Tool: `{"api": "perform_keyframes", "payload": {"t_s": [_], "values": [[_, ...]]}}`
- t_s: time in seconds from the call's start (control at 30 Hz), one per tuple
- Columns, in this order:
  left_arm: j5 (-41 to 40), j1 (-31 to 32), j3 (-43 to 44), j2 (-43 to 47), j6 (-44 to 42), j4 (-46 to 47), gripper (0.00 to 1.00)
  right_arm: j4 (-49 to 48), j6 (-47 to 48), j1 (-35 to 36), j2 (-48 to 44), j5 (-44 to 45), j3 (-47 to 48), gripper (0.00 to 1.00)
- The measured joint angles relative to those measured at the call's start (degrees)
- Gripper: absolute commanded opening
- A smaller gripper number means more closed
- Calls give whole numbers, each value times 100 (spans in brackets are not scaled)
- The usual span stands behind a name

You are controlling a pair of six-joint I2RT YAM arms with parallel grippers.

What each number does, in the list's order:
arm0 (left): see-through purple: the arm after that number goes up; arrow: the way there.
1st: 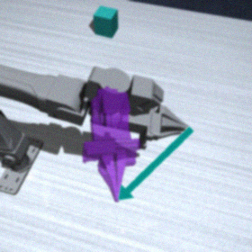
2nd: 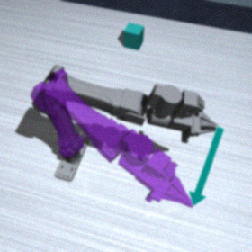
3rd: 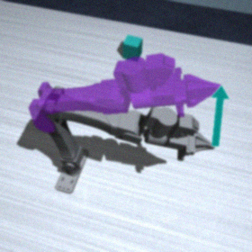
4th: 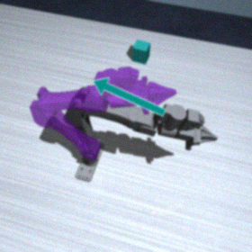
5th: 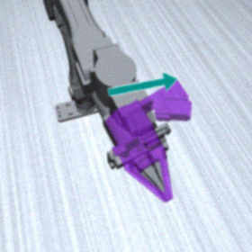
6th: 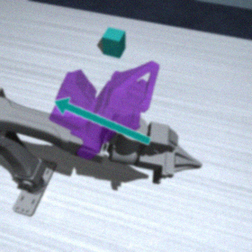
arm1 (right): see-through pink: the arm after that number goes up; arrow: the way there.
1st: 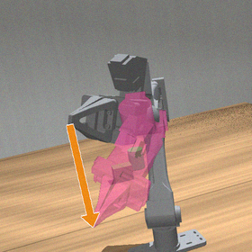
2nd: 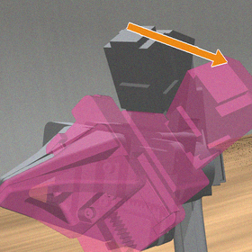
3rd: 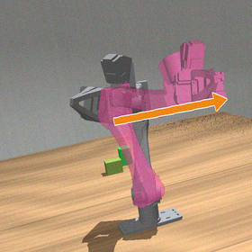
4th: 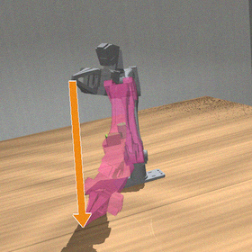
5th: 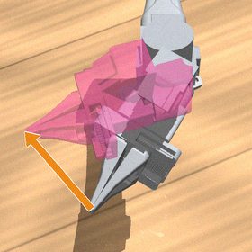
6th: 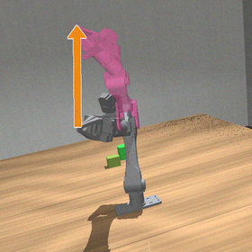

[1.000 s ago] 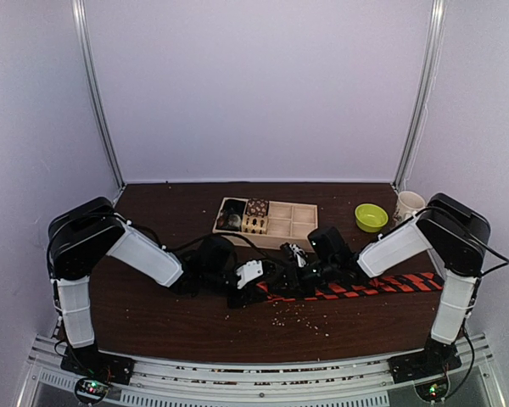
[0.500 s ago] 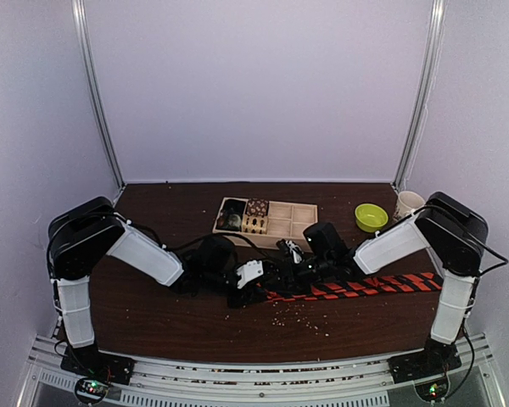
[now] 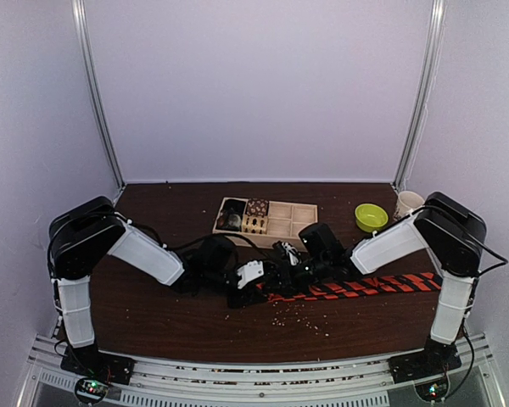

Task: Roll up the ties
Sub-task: Roll the tie at the center of the board.

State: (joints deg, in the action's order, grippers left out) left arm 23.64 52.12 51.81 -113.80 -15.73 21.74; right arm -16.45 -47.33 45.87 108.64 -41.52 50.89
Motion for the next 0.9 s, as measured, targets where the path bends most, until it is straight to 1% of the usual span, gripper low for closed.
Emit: {"api": "perform_keyframes", "payload": {"t_s": [0.07,0.13,0.2,0.37,0.43,0.57,0.7,0.83,0.9], "values": [[-2,2,2,-7,-22,15,58,-70,-9,0,-46,0,-105,0],[-31,7,-4,-9,-13,59,66,-254,-72,-2,-68,-35,-264,0],[-57,7,-20,-7,4,116,71,-503,-179,-24,-66,-92,-404,0],[-94,4,-356,105,133,557,78,-1399,-553,-131,57,-278,-782,0],[-85,4,-581,157,232,855,84,-1729,-684,-195,87,-334,-938,0],[-39,9,-949,125,535,1609,85,-2232,-863,-367,98,-431,-1272,0],[-79,50,-1023,-223,855,2420,84,-2570,-997,-503,146,-520,-1449,0],[-114,109,-990,-570,1106,3097,79,-3021,-1226,-566,291,-621,-1572,0],[-96,133,-883,-728,1185,3261,74,-3233,-1338,-584,376,-671,-1600,0]]}}
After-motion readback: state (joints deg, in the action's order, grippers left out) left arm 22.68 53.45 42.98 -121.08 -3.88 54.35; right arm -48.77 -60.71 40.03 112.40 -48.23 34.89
